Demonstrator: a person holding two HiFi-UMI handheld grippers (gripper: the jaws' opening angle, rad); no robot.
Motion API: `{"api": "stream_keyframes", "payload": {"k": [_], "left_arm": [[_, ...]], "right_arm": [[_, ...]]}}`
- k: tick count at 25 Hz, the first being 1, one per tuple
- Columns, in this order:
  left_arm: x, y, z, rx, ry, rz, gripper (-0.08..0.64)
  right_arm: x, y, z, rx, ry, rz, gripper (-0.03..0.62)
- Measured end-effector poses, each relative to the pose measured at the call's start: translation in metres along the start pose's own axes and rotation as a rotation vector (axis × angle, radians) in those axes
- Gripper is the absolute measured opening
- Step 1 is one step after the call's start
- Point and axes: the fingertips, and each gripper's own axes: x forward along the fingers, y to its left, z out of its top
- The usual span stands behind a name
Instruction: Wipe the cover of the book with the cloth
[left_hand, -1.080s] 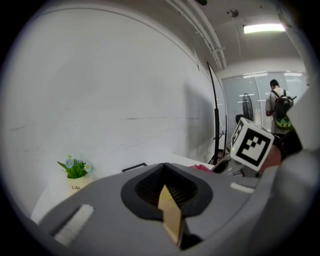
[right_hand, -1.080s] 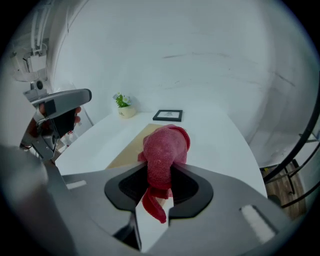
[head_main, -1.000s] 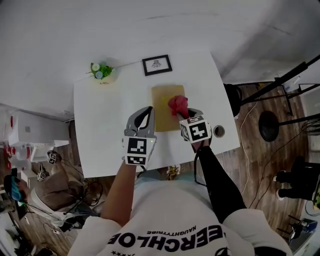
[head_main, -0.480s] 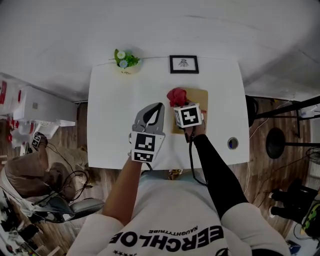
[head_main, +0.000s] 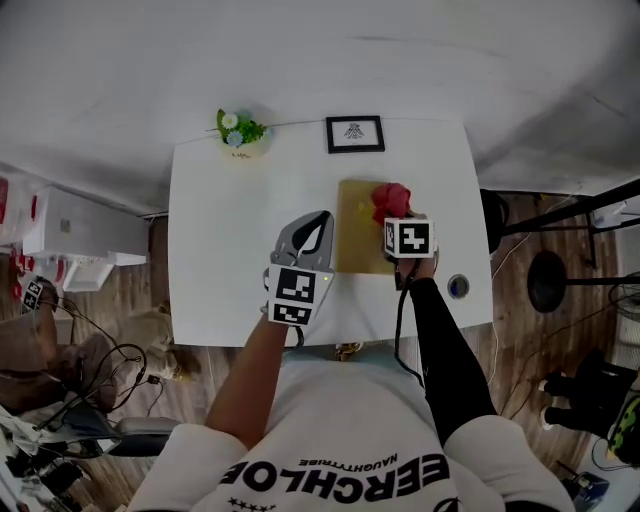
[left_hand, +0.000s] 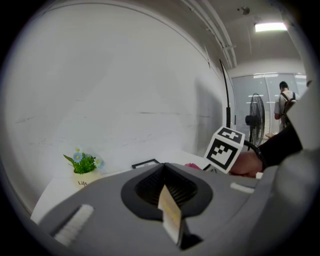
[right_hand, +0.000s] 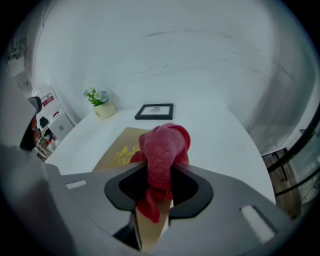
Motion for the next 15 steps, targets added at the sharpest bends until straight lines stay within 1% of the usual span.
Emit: {"api": "stream_keyframes", "payload": {"k": [3,5,7,9,11,13,15], "left_arm": [[0.004,-0.008,0.0,0.0,0.002,-0.017,0.057],[0.005,-0.011,0.001,0.001,0.003,-0.02,0.057],[0.005,-0.012,0.001,0.001,0.004,-0.016,0.057],[0.004,-0.011,-0.001,-0.004,0.006,-0.009,0.057],[0.002,-0.007,-0.003,-0.011,0.01,0.001,0.057],[-0.002,-0.004,-0.004,-0.015,0.012,0.014,0.057],[-0.006,-0.002,-0.004,-0.016,0.012,0.027,0.057]], "right_arm": [[-0.003,-0.018,-0.004,0.036,-0.002,-0.017,0.106],[-0.006,-0.02,-0.002,0.052,-0.01,-0.002,0.107],[-0.014,-0.014,0.005,0.074,-0.041,0.029,0.107],[-0.022,0.004,0.011,0.086,-0.075,0.078,0.107],[-0.026,0.032,0.013,0.071,-0.085,0.137,0.107],[-0.025,0.064,0.01,0.032,-0.069,0.195,0.107],[-0.02,0.093,0.001,-0.019,-0.026,0.242,0.107]]}}
